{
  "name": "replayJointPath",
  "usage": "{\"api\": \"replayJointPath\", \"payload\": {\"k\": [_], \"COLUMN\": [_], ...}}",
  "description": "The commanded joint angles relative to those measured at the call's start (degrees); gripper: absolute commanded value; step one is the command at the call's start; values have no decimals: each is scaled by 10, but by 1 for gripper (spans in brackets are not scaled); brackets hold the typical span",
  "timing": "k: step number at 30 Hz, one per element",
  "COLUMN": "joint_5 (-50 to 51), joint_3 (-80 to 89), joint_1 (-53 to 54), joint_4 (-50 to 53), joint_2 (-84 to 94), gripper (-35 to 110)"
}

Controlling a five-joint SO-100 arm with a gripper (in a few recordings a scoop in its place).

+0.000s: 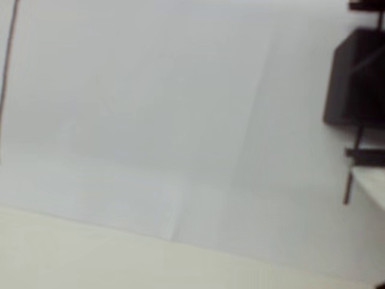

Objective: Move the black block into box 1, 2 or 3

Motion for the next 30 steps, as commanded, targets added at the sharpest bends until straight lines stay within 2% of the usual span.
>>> {"api": "replayJointPath", "payload": {"k": [1,3,5,6,19,30], "joint_5": [2,2,-3,-8,18,-3], "joint_3": [6,8,10,11,-38,-139], "joint_1": [-6,-7,-9,-10,7,47], "joint_4": [3,3,3,3,3,4], "joint_2": [6,6,6,6,38,37], "gripper": [20,17,2,0,0,0]}}
